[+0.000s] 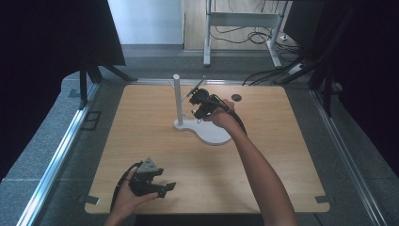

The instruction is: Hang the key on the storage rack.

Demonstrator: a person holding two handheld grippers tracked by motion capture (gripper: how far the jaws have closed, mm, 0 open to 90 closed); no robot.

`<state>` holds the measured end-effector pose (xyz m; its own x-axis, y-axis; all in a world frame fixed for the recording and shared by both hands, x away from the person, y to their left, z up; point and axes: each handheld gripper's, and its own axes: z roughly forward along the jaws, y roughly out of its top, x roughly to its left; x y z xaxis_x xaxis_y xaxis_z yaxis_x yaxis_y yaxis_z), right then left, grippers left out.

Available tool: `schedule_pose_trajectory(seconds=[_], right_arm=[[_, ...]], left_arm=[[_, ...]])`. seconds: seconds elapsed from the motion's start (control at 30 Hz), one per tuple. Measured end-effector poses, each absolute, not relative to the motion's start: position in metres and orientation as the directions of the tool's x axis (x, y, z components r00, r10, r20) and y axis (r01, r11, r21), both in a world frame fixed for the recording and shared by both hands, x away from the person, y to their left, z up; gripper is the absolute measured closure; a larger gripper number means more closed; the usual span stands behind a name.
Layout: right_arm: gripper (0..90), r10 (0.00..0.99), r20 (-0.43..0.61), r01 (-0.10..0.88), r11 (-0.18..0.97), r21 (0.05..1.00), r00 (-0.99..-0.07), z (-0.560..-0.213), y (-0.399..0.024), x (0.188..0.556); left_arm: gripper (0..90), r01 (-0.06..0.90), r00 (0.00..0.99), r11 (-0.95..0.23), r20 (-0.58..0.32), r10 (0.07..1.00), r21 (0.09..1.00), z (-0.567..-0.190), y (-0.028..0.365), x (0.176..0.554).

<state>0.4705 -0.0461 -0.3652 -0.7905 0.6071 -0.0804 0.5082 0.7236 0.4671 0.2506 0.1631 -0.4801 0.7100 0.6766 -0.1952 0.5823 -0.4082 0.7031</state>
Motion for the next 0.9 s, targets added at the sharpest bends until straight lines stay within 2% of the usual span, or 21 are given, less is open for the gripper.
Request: schedule_pose_trajectory(seconds=[0.9], right_arm=[[83.9, 0.687, -0.071, 0.580, 0.660, 0.478, -0.723, -0.372, -0.043, 0.520]], left_arm=[[24.9, 0.576, 0.733, -0.433, -0.205, 0.648, 0.694, -0.485, 0.154, 0.251]])
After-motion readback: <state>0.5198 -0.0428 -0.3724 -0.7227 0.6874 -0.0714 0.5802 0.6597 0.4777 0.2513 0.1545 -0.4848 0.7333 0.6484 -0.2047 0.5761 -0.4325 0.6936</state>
